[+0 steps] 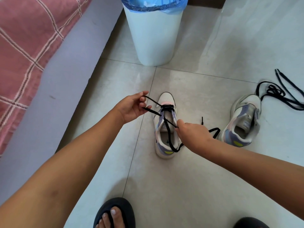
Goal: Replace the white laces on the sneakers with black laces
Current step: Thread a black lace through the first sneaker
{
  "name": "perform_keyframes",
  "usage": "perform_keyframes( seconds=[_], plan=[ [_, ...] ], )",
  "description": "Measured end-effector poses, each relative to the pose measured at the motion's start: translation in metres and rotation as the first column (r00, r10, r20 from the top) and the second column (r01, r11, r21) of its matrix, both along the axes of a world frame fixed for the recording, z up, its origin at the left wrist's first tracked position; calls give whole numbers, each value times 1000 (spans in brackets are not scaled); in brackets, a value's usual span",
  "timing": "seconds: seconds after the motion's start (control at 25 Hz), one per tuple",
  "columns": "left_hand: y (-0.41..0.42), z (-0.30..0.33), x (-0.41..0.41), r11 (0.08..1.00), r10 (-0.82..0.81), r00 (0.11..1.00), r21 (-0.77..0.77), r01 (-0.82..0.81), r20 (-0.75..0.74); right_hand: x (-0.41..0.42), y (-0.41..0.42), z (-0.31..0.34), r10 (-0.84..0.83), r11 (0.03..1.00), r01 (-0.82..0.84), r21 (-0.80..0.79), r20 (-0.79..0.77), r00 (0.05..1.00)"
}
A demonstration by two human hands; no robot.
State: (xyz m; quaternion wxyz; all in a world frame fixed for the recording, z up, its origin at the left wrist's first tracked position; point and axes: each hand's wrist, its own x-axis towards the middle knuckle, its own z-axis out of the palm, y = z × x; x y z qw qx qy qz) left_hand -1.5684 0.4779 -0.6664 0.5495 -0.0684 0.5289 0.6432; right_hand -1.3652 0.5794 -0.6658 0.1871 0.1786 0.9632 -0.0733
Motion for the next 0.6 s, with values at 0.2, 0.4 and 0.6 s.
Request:
perform_keyframes(
  seconds=[0.2,0.4,0.6],
  plan=[
    [-2,-7,-4,977,-5,986,-213,-30,-165,-1,1,-1,-5,1000,6,-28,27,1000],
    [-13,-10,-3,964,-48,966,-265,-21,-254,-1,-3,-5,-3,1000,3,-8,52,999],
    [-29,-8,-9,941,-232,907,-318,118,-352,-2,-4,-5,-17,1000,17,4,44,999]
  ],
)
